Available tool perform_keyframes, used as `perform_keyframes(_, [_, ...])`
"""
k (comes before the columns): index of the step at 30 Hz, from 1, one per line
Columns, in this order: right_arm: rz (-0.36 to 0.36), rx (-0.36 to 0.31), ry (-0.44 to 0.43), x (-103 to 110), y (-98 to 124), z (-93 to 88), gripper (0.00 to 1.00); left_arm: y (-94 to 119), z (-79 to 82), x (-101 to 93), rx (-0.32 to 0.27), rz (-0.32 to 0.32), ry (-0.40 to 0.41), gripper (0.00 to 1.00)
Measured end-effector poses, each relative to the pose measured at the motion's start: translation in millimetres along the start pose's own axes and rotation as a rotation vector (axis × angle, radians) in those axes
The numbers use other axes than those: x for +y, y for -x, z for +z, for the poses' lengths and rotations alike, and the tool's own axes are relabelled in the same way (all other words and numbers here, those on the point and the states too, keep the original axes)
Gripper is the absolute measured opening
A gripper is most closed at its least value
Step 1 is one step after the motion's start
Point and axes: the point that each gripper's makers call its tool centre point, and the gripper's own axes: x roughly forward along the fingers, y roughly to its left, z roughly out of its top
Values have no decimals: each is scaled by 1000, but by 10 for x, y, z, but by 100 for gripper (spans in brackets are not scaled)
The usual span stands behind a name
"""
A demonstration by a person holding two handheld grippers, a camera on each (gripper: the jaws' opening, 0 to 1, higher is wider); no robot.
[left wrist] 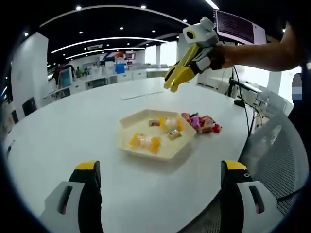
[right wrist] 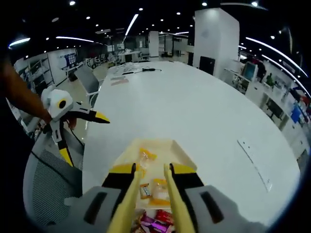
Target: Place the target food into the container with the food tongs after gripping and lifting it, then release it inside without dropping or visibly crushing the food.
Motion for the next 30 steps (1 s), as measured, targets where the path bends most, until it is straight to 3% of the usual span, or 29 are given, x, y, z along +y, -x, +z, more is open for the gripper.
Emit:
perform_keyframes(5, [-30, -20, -11, -94, 161, -53, 27, 7, 2, 3, -1, 6, -5, 100])
perform_keyframes(20, [-110, -58, -60, -201, 738, -449, 27, 19, 9, 37, -9, 21, -2, 100])
perform_keyframes(30, [-174, -87, -80, -214, 1037, -720, 28, 7, -8, -32, -8, -13, 6, 100])
